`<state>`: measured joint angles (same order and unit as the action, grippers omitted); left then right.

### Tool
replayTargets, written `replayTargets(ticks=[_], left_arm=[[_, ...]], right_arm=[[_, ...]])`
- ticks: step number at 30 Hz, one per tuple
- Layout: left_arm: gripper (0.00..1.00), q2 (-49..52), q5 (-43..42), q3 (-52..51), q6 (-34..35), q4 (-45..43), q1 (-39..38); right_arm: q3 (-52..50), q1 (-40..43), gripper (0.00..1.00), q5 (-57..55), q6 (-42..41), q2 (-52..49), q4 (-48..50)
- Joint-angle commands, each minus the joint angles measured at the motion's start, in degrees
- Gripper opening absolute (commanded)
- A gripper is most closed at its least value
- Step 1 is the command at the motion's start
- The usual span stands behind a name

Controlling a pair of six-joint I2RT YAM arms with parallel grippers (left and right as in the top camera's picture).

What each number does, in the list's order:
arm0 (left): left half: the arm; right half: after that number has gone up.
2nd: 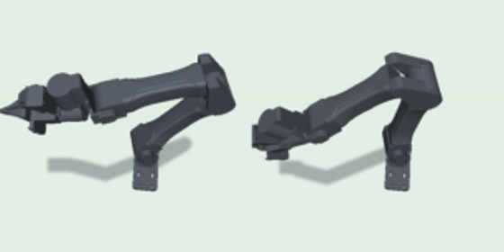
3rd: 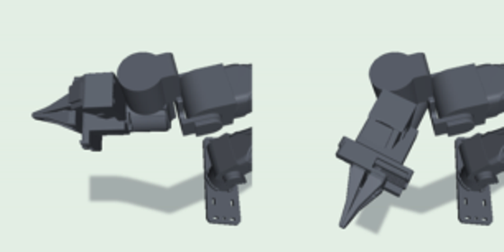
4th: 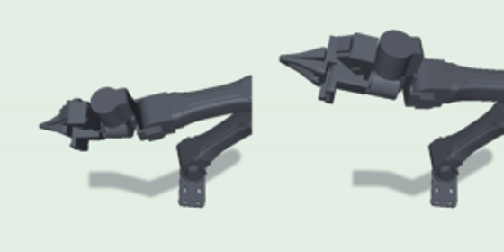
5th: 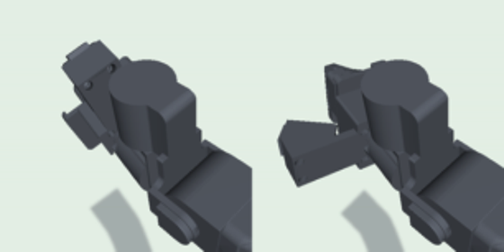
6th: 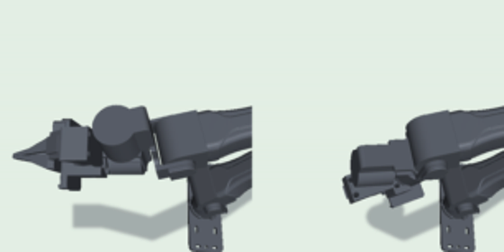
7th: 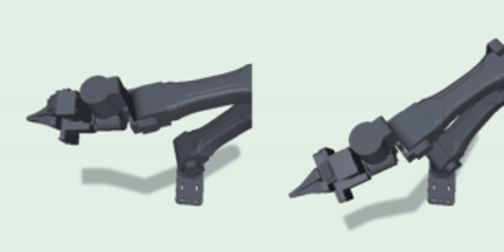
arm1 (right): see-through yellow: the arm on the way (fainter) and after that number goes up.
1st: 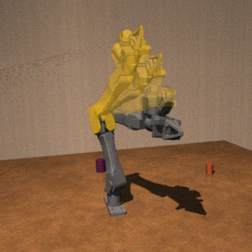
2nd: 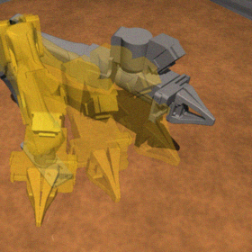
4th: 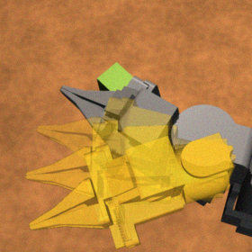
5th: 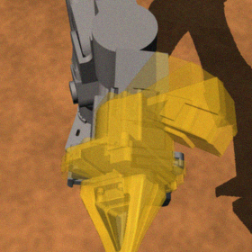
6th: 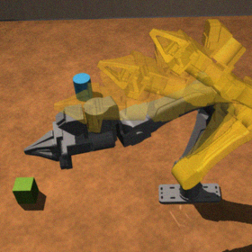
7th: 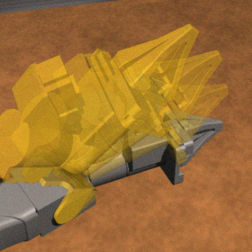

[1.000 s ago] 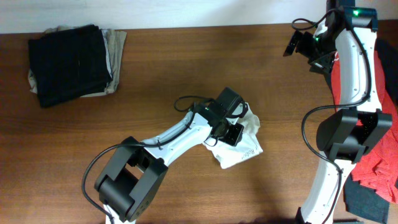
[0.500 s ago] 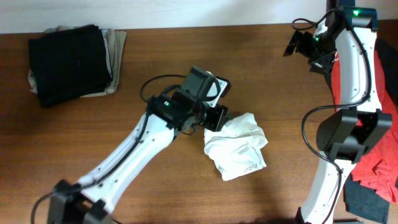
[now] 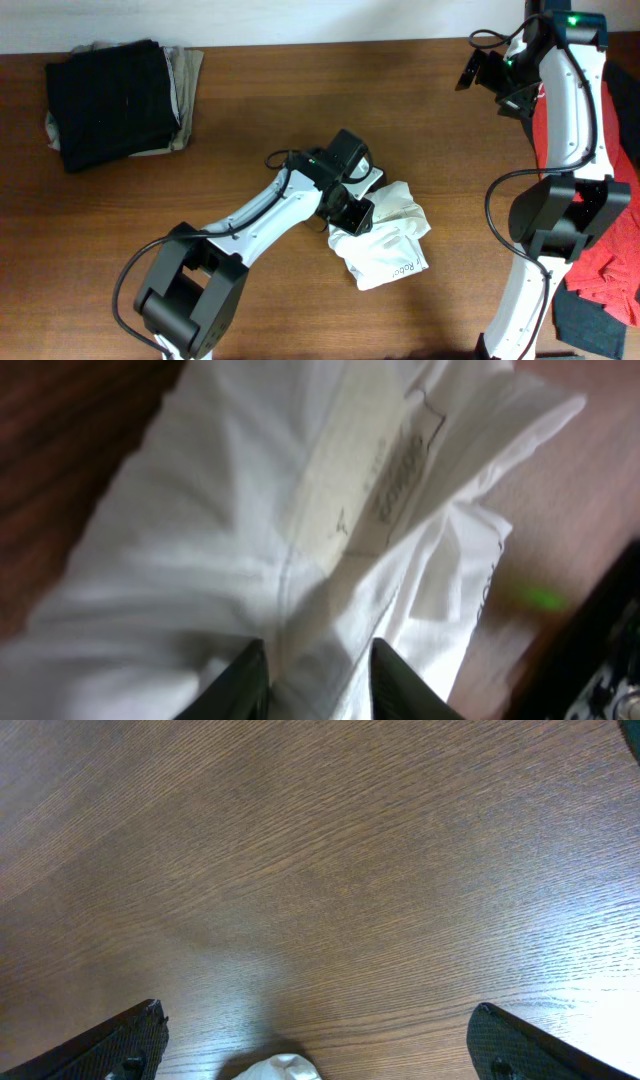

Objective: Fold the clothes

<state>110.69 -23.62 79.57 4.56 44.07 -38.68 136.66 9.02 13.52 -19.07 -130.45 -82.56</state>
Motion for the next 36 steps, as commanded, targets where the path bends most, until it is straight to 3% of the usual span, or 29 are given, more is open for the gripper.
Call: replayTargets(ticks=[1,7,10,13,15,19,21,27,31,36], left_arm=[[0.36,-0.92,-1.03,0.09,-1.64,2.54,-1.64],[0.35,-0.87,-1.09,0.07,-1.64,9.33,-6.21],[0.25,-0.87,-1.09,0.09,-1.70,13.62,-9.35],[0.22,-1.68,-9.16,0.24,-7.08,14.80,-11.87],[0.23,-2.97,-9.16,1.05,-8.55,14.80,-12.57],[0.64,-5.99,-3.15,3.54,-8.55,14.78,-12.57],[0.99,-6.84,-2.45,3.65,-8.55,14.75,-12.57],[0.98,-8.26,-1.68,4.24,-8.52,13.62,-11.87],[0.99,-9.03,5.79,4.20,-6.51,13.60,-7.45],[0.99,-8.37,6.51,4.11,-7.04,11.87,-4.90]], right_arm=[[0.33,0.04,0.99,-0.48,0.17,0.76,-0.13],[0.33,0.04,0.99,-0.48,0.17,0.79,-0.13],[0.33,0.04,0.99,-0.48,0.17,0.76,-0.13],[0.33,0.04,0.99,-0.48,0.17,0.79,-0.13],[0.33,0.04,0.99,-0.48,0.17,0.79,-0.13],[0.33,0.04,0.99,-0.48,0.17,0.76,-0.13],[0.33,0.04,0.99,-0.48,0.17,0.76,-0.13],[0.33,0.04,0.99,-0.48,0.17,0.79,-0.13],[0.33,0.04,0.99,-0.48,0.17,0.76,-0.13],[0.33,0.04,0.99,-0.48,0.17,0.79,-0.13]])
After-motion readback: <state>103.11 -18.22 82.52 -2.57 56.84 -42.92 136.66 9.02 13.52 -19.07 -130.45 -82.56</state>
